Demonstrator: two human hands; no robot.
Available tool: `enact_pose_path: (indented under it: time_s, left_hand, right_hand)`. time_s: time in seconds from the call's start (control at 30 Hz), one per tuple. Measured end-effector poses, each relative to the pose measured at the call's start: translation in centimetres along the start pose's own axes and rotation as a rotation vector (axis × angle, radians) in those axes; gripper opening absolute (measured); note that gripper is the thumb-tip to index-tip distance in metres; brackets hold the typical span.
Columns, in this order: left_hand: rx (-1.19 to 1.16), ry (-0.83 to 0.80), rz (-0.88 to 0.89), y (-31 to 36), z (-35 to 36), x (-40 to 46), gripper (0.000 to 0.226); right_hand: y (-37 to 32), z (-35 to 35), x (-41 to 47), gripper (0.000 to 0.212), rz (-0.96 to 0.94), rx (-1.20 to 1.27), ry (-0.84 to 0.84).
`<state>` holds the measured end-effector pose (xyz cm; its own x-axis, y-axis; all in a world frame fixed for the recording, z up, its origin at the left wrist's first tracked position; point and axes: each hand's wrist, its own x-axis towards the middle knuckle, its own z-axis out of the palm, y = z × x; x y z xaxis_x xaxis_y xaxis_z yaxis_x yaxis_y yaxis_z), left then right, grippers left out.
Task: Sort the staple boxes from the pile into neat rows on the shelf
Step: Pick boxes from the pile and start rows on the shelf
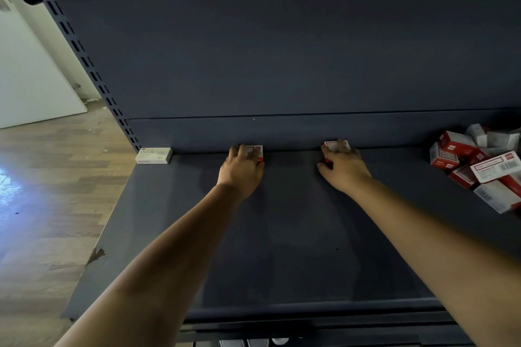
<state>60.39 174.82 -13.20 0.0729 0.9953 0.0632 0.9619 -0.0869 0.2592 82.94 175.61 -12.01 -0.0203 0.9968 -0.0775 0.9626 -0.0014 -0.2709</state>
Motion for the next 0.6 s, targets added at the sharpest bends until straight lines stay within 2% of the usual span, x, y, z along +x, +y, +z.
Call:
enact_pose_path:
  time_s: [0.27,0.43,0.6]
  left_hand:
    - [-0.025,0.061,-0.053,-1.0,0.5,-0.3,0.046]
    - [-0.088,0.025,-0.087,-1.5,0.4,0.0,0.049]
    - [-0.006,-0.028,-0.032,-1.1,-0.4,-0.1,0.05]
  right_hand:
    - [-1.1,0.0,0.0,0.058,-0.005,-0.008,-0.022]
    - [-1.3,-0.5,0.3,0.063,0.019,-0.025,-0.081]
    - [-1.8,-0.3,0.0,0.074,0.071,-0.107,-0.189]
